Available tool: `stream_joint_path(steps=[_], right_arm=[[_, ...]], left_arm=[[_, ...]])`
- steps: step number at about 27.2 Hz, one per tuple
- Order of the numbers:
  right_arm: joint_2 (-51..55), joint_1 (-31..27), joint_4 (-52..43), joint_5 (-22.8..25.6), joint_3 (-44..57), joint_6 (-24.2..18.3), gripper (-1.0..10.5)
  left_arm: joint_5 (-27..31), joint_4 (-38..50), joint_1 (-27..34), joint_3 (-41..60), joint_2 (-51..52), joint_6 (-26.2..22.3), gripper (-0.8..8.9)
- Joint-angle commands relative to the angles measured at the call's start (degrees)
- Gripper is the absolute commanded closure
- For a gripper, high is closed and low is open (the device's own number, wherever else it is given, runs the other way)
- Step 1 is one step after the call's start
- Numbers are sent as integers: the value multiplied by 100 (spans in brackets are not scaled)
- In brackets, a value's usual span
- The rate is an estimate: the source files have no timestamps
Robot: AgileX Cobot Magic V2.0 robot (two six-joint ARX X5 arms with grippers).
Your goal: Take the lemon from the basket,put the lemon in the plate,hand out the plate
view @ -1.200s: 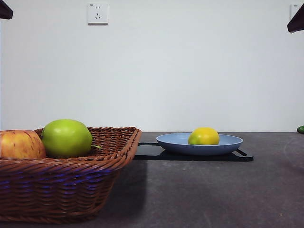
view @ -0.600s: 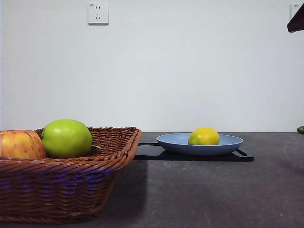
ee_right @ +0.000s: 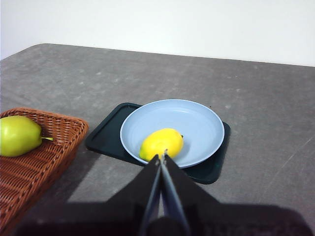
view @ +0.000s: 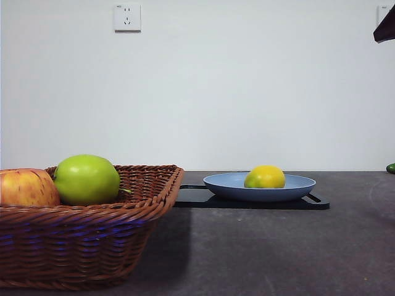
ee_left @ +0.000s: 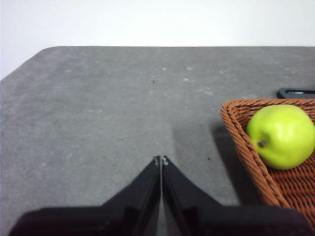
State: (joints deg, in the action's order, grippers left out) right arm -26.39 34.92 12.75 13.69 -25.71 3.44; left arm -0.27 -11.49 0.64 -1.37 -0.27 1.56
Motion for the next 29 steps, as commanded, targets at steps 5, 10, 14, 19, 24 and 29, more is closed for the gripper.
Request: stream_joint_path(steps=[5, 10, 14, 19, 24, 29], right_arm=[[-17, 37, -70, 17, -63, 57, 944], [-17, 37, -70, 17, -63, 57, 944], [-17, 37, -72, 17, -63, 57, 944], [-17, 37, -63, 24, -63, 39, 944], [109, 15, -4, 42, -61, -505, 944], [815, -758, 81, -352, 186, -732, 944]], left_arm=[[-13, -13, 22, 22, 11, 35, 805], [-13, -13, 22, 22, 11, 35, 805], [-13, -13, 22, 22, 11, 35, 805], [-13, -13, 22, 22, 11, 35, 805], [-13, -11, 22, 22, 11, 35, 805], [-11, -13, 22, 22, 11, 35, 805]])
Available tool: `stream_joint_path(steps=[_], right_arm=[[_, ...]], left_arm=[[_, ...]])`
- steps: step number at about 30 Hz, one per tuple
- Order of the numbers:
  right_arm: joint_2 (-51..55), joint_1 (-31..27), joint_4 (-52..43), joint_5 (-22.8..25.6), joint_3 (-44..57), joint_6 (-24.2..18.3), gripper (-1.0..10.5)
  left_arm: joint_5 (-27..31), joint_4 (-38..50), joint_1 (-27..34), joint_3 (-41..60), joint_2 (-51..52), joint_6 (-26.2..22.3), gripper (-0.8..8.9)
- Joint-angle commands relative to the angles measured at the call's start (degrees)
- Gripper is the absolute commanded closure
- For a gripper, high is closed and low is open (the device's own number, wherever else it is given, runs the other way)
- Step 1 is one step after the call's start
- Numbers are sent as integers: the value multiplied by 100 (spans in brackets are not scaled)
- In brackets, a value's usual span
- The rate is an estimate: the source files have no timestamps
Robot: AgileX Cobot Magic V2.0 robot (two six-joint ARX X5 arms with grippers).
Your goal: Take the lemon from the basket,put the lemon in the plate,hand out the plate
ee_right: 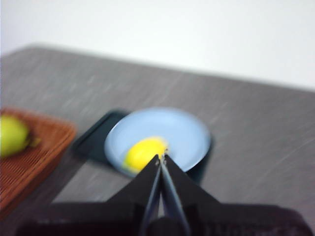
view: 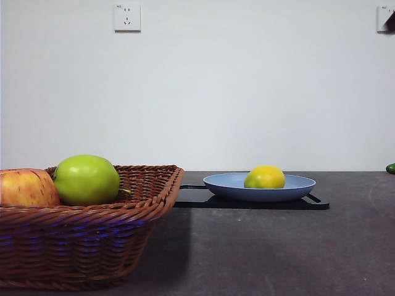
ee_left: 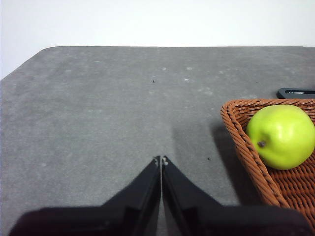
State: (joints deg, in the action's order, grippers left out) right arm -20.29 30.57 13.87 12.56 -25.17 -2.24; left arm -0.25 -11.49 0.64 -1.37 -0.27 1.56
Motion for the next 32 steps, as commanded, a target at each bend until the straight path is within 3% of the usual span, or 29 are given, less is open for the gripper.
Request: stream_joint_path(steps=[1, 5, 9, 20, 32], right_arm=[[339, -557, -33, -472, 214, -142, 944], [914, -1635, -105, -1541, 697, -127, 944], [1346, -2288, -334, -2020, 1215, -129, 944], [2028, -2800, -723, -2013, 2378, -59, 944], [2031, -2793, -463, -1969, 2465, 175, 944]], left_arm=[[-13, -13, 22, 22, 11, 35, 805], [-13, -13, 17, 22, 11, 35, 805], [-11, -11, 17, 22, 11, 35, 805], [-4, -13, 17, 22, 11, 35, 805], [-4, -11, 17, 22, 11, 35, 805]])
